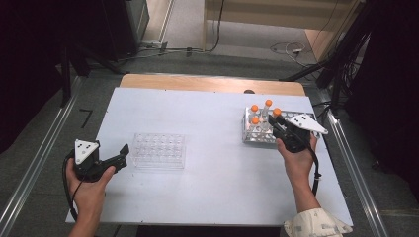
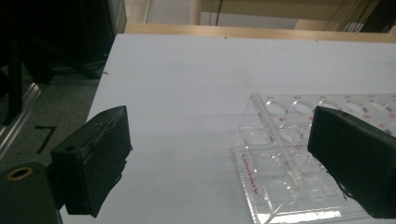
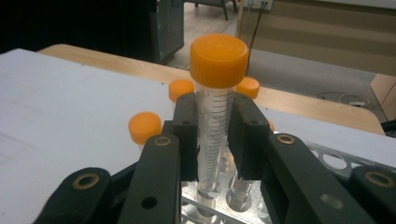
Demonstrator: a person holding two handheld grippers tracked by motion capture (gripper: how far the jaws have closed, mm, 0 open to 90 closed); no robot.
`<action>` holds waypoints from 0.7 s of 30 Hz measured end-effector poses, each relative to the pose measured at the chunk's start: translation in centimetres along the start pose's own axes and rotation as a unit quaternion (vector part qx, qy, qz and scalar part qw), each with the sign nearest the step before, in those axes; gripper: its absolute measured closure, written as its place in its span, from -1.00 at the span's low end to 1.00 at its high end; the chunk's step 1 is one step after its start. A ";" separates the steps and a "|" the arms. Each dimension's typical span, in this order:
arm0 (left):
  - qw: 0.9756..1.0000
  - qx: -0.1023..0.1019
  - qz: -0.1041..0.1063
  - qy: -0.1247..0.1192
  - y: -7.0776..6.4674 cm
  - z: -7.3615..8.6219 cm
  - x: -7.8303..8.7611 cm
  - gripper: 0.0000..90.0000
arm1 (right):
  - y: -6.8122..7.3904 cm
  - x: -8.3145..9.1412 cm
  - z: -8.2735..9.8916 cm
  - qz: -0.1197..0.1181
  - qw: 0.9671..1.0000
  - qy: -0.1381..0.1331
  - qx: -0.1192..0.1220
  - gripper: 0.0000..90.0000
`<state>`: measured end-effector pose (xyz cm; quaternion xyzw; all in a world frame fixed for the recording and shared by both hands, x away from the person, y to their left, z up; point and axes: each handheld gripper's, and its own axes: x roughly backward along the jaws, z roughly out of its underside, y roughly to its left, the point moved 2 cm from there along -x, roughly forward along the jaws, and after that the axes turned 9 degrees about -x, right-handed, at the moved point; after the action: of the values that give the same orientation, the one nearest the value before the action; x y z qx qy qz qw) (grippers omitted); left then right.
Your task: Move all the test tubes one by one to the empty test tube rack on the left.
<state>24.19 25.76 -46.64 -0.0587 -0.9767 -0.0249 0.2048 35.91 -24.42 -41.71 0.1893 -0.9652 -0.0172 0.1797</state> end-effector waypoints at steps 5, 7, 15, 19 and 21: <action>1.000 0.004 0.014 -0.006 -0.6 -1.0 0.8 -0.85 | 0.4 1.2 -0.8 -0.006 1.000 -0.007 -0.003 0.59; 1.000 0.004 0.023 -0.009 -1.0 -1.3 1.0 -0.85 | 0.7 1.5 -0.7 -0.012 1.000 -0.005 -0.001 0.59; 0.998 -0.012 0.065 -0.012 -3.5 -2.8 1.0 -0.85 | 2.1 2.3 0.1 -0.034 0.999 0.013 0.010 0.59; 0.997 -0.021 0.079 -0.014 -4.6 -3.4 0.7 -0.85 | 2.5 2.3 0.5 -0.041 0.999 0.021 0.012 0.59; 0.996 -0.024 0.087 -0.013 -5.0 -3.6 0.6 -0.85 | 2.8 2.3 0.7 -0.045 0.999 0.024 0.014 0.59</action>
<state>24.47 20.56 -43.23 -0.1483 -0.9696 -0.0301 0.1922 32.67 -22.74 -41.32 0.2353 -0.9512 -0.0066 0.1994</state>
